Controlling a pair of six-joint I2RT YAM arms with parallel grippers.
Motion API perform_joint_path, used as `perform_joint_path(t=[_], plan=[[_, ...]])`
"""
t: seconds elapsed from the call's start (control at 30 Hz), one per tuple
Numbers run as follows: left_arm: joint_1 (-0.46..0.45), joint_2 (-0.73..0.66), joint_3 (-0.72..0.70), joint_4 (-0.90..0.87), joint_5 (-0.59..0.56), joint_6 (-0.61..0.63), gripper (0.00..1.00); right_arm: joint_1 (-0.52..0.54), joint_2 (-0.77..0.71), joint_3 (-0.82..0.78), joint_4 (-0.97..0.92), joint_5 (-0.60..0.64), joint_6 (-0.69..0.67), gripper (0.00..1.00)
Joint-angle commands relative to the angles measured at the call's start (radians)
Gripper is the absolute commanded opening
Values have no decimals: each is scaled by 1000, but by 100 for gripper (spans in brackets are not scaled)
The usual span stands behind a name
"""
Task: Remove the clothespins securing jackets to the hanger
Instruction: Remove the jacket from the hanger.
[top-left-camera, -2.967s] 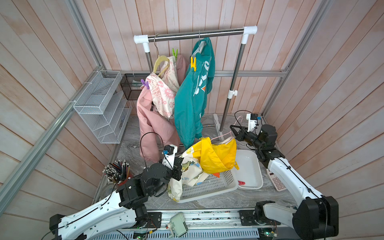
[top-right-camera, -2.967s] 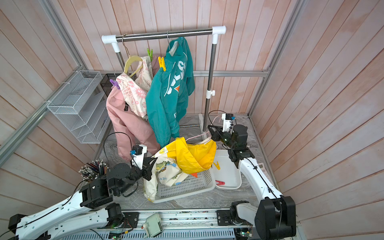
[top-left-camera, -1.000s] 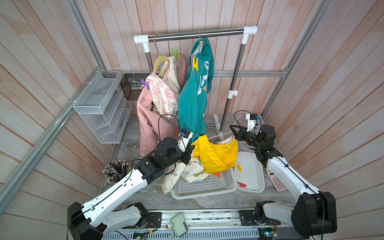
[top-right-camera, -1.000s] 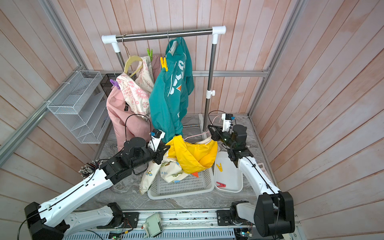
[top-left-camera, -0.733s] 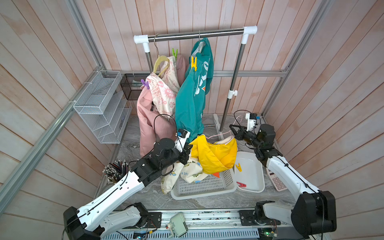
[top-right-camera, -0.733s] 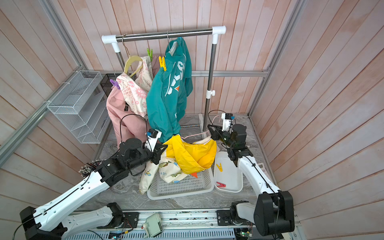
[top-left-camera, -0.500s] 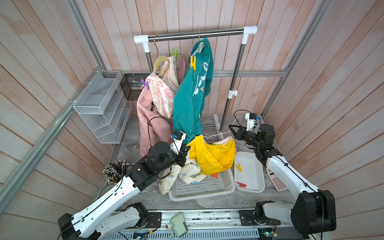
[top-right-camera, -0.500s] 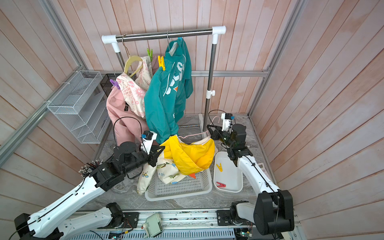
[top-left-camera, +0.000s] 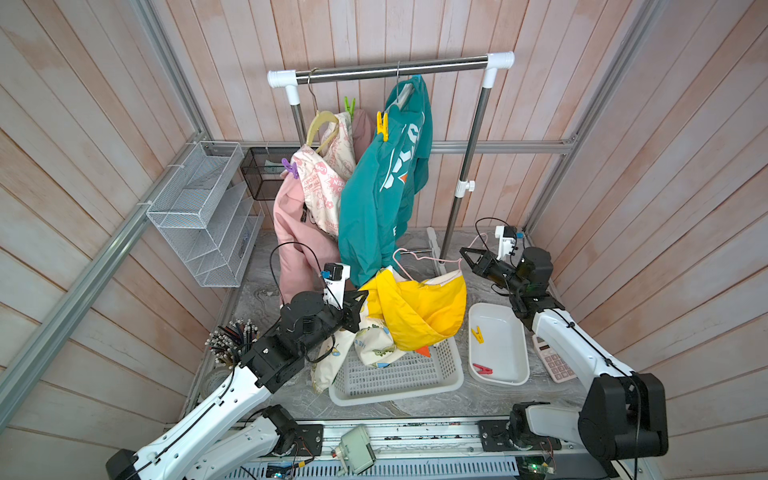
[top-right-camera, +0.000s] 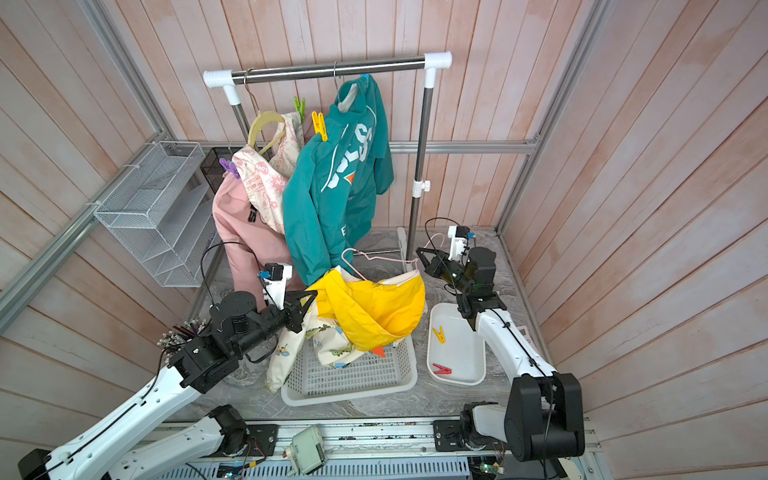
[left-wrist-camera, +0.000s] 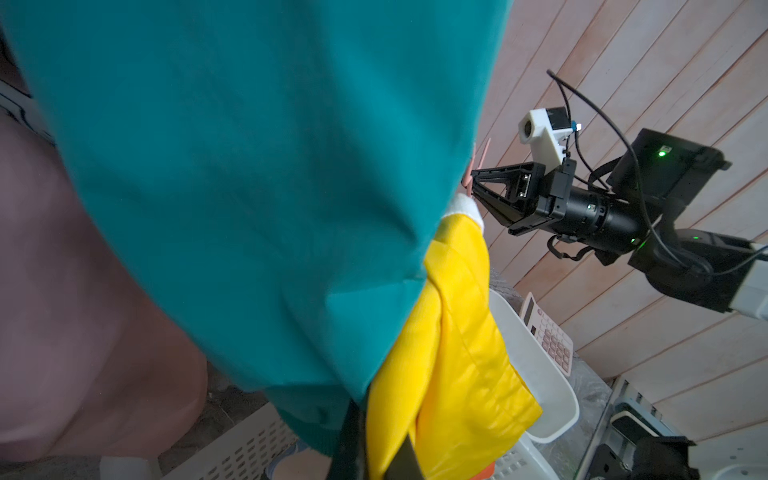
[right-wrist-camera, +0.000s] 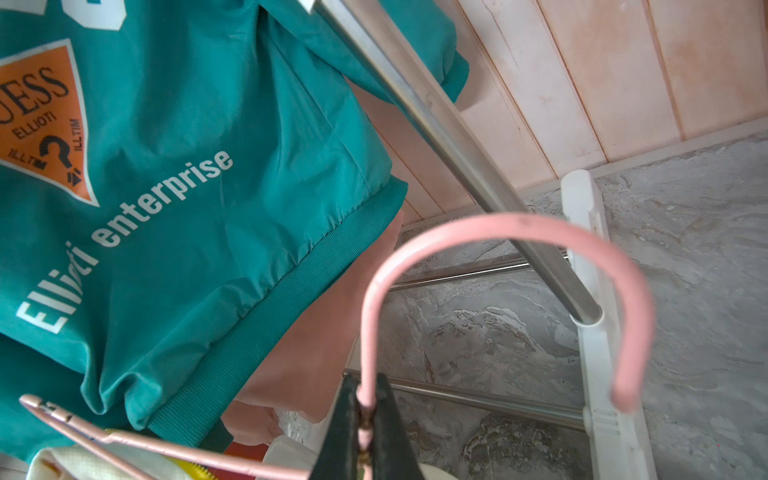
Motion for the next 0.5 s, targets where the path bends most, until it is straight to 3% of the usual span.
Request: perform_joint_path(t=[0.0, 0.27, 0.47], plan=[[17, -18, 6, 65, -4, -35, 0, -38, 17, -23, 60, 82, 19, 0], [7, 95, 55, 47, 71, -17, 0, -19, -22, -11, 130, 36, 50, 0], [-81, 158, 117, 22, -57, 5, 0, 7, -44, 12, 188, 29, 124, 0]])
